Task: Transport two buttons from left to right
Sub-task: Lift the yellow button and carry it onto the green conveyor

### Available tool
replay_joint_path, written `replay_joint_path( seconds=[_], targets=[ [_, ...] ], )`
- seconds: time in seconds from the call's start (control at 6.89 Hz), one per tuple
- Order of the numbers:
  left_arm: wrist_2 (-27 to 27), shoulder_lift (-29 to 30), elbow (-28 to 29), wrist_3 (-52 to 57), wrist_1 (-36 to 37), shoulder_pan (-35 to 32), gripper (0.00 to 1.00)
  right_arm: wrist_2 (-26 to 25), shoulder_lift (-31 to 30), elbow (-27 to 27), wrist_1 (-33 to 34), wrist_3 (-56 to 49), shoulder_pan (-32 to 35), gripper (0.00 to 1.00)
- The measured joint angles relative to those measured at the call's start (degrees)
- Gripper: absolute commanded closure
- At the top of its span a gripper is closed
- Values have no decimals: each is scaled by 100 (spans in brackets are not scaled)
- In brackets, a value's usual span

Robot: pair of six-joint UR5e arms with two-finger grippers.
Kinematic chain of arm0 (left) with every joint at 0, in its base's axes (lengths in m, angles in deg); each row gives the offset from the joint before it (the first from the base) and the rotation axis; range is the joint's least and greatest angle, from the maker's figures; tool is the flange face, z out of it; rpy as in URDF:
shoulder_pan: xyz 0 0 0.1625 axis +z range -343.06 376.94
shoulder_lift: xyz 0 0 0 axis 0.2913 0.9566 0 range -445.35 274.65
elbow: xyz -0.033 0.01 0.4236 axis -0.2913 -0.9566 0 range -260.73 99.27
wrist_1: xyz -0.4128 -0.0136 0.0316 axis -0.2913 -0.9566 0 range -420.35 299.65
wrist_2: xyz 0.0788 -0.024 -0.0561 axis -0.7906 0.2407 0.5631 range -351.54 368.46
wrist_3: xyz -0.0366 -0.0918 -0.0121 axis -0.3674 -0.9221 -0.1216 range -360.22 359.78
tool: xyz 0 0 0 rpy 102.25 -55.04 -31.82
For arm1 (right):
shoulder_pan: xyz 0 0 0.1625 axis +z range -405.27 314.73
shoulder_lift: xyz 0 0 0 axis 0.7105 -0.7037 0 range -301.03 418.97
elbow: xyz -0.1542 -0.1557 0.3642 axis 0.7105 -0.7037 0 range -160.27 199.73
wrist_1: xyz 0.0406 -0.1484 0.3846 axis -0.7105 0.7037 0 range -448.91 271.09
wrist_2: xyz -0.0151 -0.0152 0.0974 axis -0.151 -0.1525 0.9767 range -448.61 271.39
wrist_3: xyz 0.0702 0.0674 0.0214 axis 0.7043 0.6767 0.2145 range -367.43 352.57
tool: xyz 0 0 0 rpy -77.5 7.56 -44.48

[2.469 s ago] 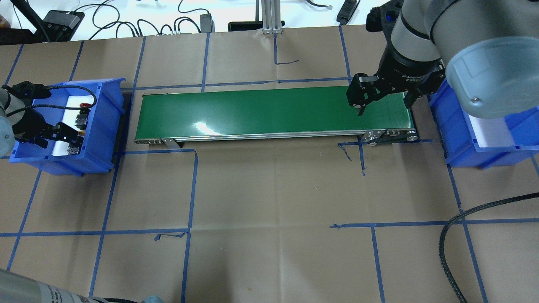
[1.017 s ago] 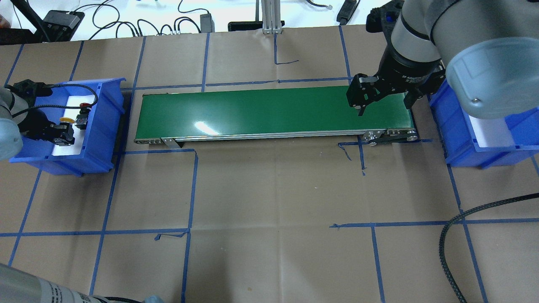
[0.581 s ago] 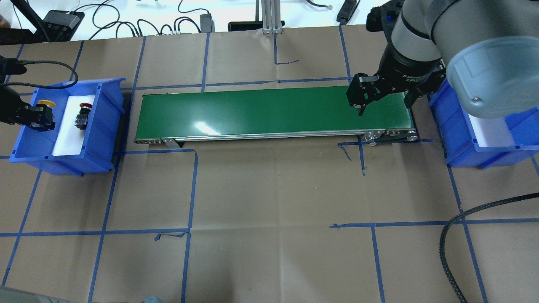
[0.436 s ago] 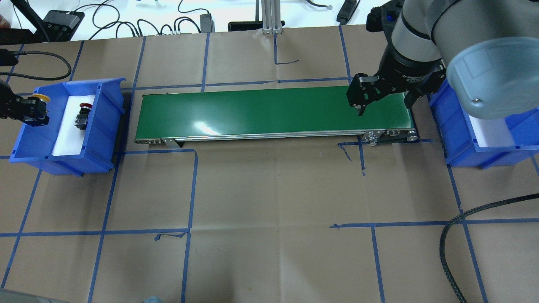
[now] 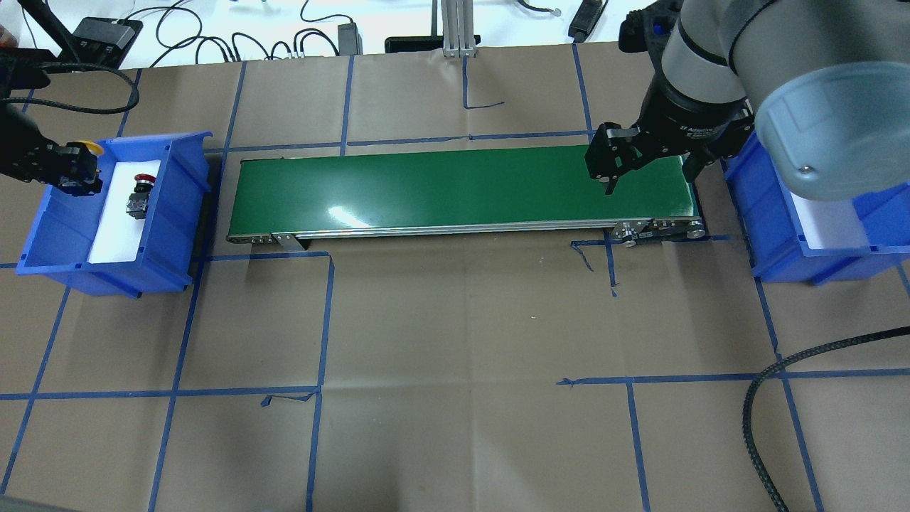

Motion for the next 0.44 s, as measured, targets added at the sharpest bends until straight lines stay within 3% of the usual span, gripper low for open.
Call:
replay_joint_path(
  seconds=[0.44],
  targets=[
    [-45, 145, 43, -1838, -75, -1459, 91, -8, -6, 2, -5, 0, 0, 0]
  ],
)
